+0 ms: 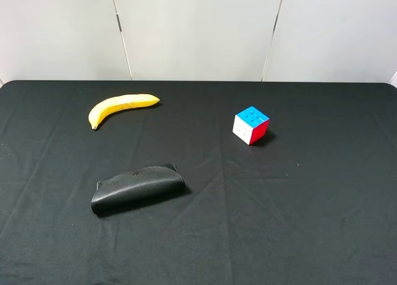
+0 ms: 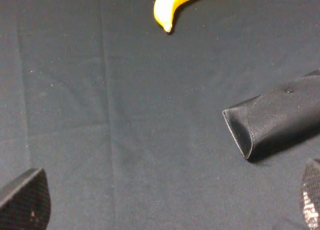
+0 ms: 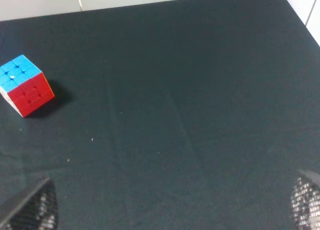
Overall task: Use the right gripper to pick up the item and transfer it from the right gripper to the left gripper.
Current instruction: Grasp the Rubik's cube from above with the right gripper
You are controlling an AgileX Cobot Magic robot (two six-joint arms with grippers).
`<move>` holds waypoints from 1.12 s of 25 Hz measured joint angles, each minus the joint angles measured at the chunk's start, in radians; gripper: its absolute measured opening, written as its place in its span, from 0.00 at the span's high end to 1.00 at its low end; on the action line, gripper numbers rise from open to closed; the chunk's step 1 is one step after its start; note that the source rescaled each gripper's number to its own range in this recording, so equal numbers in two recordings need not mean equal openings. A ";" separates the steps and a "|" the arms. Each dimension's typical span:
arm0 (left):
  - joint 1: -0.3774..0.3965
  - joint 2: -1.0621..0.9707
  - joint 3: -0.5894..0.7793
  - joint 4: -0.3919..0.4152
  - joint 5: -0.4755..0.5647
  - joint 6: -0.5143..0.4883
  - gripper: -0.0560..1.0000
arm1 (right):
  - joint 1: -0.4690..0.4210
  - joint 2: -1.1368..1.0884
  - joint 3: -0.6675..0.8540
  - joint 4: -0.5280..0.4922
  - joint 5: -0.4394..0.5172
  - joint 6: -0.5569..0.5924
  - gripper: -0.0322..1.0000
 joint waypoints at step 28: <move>0.000 0.000 0.000 0.000 0.000 0.000 0.00 | 0.000 0.775 -0.466 0.206 -0.078 -0.378 0.00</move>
